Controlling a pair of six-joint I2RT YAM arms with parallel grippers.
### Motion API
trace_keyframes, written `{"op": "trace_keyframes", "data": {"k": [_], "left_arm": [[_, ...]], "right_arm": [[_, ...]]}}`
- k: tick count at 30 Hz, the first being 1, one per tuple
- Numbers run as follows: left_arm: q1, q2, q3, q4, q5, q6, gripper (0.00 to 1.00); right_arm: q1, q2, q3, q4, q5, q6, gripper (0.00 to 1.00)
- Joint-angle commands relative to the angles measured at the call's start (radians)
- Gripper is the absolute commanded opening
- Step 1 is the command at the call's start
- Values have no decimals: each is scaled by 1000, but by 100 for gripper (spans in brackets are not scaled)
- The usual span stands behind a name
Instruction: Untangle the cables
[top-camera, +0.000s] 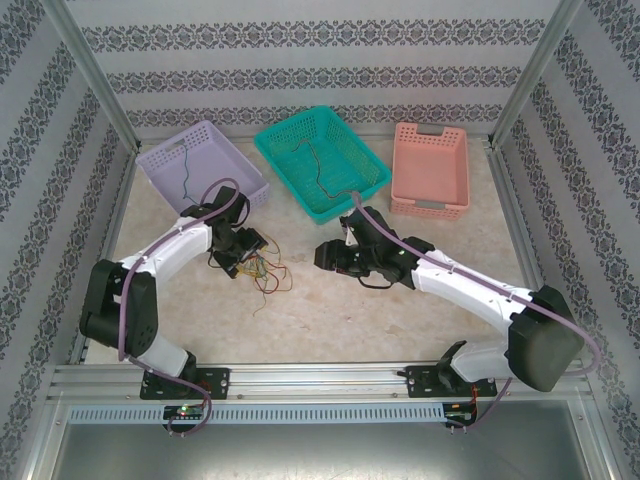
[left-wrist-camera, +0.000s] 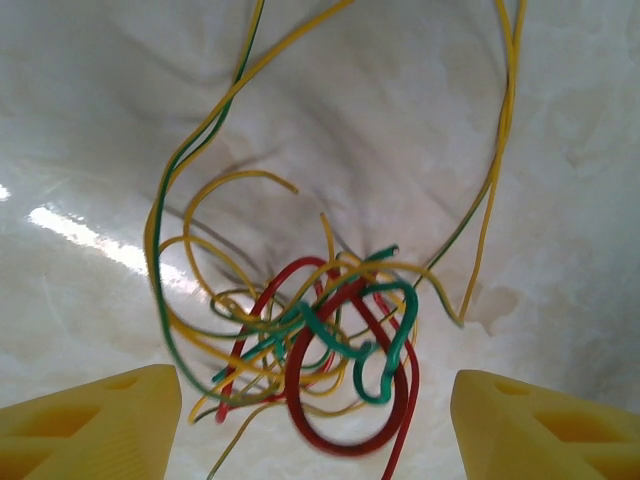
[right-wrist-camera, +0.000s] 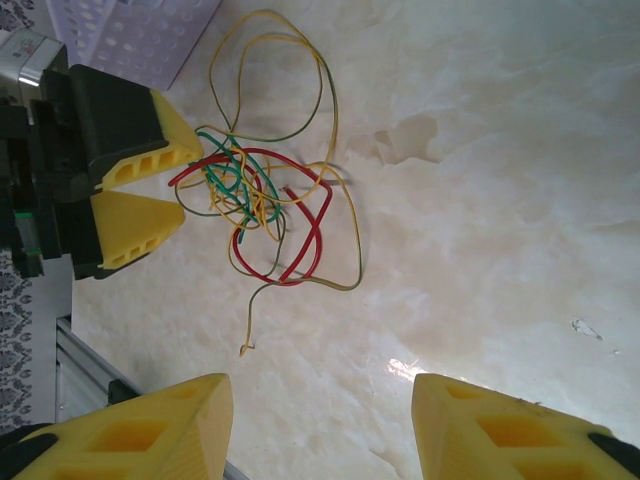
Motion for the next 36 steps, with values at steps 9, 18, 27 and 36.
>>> {"op": "trace_keyframes", "data": {"k": [9, 18, 27, 36], "left_arm": [[-12, 49, -79, 89, 17, 56, 10], [-13, -195, -71, 81, 80, 90, 0], [-13, -241, 52, -52, 139, 117, 0], [-14, -236, 101, -69, 184, 100, 0]], "right_arm": [[5, 33, -10, 76, -1, 86, 50], [8, 66, -22, 97, 14, 114, 47], [72, 127, -36, 242, -72, -148, 47], [80, 266, -56, 427, -112, -206, 54]]}}
